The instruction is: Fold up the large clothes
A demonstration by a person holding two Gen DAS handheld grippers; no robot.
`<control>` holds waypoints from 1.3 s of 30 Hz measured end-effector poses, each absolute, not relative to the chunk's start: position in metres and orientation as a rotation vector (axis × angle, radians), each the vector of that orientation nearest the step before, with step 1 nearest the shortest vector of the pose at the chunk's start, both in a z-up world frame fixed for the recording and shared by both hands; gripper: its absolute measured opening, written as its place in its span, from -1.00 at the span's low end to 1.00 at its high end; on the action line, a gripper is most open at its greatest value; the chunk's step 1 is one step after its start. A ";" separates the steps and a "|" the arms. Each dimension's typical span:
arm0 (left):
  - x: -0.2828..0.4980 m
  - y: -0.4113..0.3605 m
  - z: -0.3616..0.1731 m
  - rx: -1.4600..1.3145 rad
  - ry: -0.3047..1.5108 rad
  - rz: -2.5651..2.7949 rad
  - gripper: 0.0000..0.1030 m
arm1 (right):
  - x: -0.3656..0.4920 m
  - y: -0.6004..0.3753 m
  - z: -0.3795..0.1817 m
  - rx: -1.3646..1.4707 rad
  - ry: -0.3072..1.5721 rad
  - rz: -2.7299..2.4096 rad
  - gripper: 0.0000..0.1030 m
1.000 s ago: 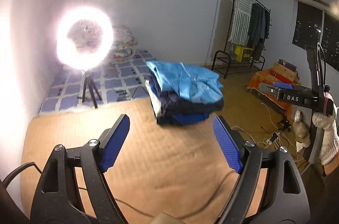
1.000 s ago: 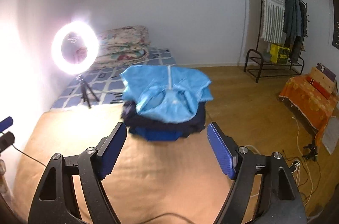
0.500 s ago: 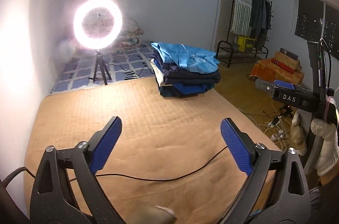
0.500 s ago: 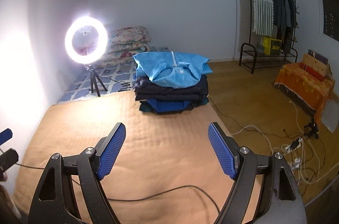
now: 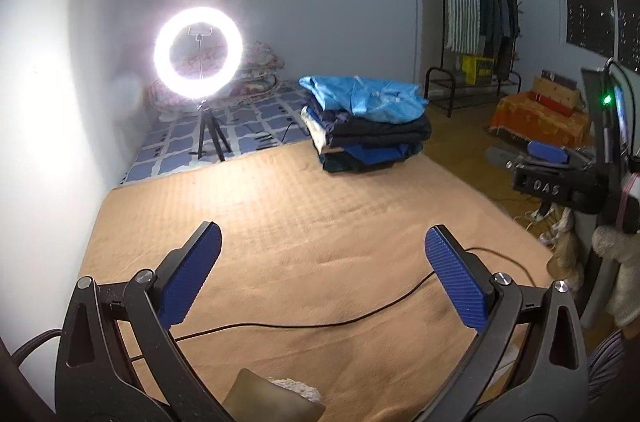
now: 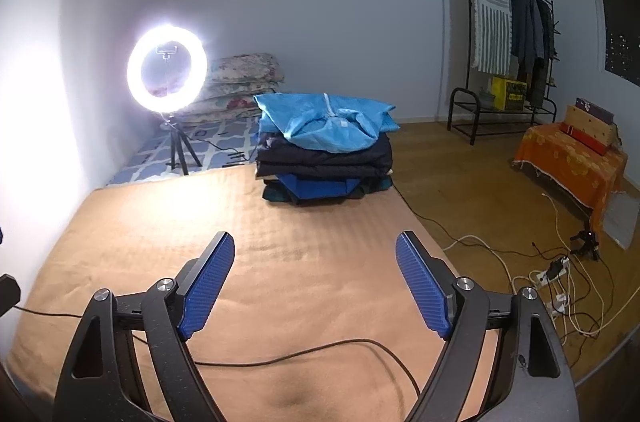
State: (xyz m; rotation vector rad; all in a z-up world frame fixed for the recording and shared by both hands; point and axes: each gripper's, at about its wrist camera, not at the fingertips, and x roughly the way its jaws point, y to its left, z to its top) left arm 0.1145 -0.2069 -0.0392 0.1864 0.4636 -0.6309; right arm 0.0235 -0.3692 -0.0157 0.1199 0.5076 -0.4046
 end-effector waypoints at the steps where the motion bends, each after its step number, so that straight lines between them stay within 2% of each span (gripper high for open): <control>1: 0.115 -0.208 -0.042 0.191 0.473 -0.626 1.00 | 0.023 -0.369 -0.017 0.117 0.510 -0.408 0.61; 11: 0.116 -0.212 -0.056 0.190 0.514 -0.632 1.00 | 0.024 -0.369 -0.022 0.132 0.531 -0.404 0.62; 39: 0.115 -0.199 -0.048 0.159 0.489 -0.633 1.00 | 0.026 -0.373 -0.031 0.178 0.568 -0.404 0.62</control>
